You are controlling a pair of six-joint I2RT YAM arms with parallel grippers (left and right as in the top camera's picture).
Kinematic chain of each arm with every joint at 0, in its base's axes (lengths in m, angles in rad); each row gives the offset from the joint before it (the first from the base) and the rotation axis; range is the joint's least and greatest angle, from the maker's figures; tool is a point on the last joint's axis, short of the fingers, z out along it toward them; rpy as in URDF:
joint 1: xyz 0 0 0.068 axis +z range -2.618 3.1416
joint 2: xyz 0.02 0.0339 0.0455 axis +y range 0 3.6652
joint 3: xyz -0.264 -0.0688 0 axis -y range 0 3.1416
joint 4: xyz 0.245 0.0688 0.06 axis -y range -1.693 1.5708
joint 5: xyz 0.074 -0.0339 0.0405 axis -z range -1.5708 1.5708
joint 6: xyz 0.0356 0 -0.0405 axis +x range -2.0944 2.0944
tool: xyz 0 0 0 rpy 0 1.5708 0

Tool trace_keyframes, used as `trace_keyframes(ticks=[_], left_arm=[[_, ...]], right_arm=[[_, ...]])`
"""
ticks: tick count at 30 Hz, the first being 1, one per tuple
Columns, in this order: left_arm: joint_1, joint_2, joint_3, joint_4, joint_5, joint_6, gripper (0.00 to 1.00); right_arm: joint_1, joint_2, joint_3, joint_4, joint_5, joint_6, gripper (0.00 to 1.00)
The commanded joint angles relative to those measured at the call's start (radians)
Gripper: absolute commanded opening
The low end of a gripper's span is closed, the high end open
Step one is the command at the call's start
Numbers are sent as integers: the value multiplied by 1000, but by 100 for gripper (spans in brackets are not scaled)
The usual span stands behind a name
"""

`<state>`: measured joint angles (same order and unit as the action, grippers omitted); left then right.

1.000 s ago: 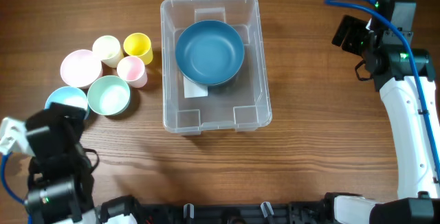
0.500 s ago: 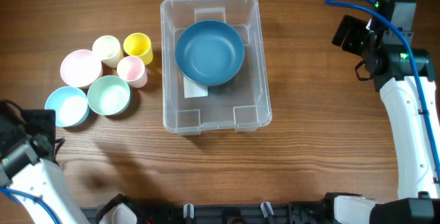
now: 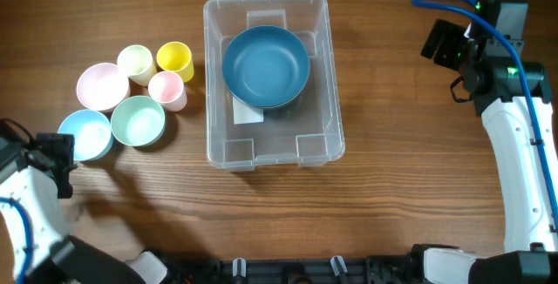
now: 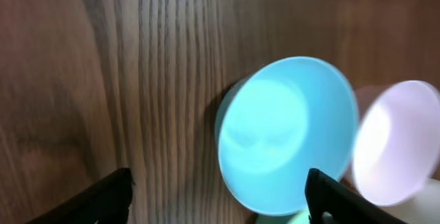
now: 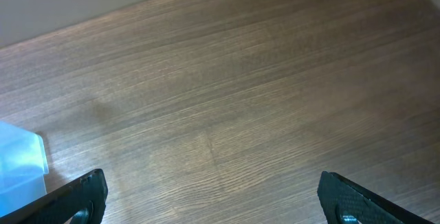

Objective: Pack container
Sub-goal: 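Reach the left gripper to the light blue bowl rim and grasp it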

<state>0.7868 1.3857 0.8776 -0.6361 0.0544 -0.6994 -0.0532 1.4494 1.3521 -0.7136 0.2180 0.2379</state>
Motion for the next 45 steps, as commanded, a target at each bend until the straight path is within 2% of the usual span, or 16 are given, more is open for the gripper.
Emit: trace_keyframes(ticks=[1, 10, 17, 25, 31, 34, 36, 39, 45], left_arm=[[6, 61, 12, 28, 16, 16, 80], [6, 165, 12, 101, 16, 35, 78], [6, 185, 12, 143, 16, 42, 68], [4, 220, 11, 166, 16, 68, 64], [4, 252, 11, 180, 16, 68, 56], [4, 252, 11, 190, 16, 68, 46], [4, 252, 11, 196, 16, 68, 31], [5, 252, 11, 205, 12, 87, 18], [5, 252, 11, 210, -6, 120, 11]], right_arm=[[1, 6, 9, 2, 14, 12, 100], [1, 6, 9, 2, 14, 12, 100], [1, 6, 9, 2, 14, 12, 100], [1, 6, 9, 2, 14, 12, 100], [1, 6, 9, 2, 14, 12, 100], [1, 6, 9, 2, 14, 11, 100], [1, 6, 9, 2, 14, 11, 100], [1, 6, 9, 2, 14, 12, 100], [1, 6, 9, 2, 14, 12, 100]])
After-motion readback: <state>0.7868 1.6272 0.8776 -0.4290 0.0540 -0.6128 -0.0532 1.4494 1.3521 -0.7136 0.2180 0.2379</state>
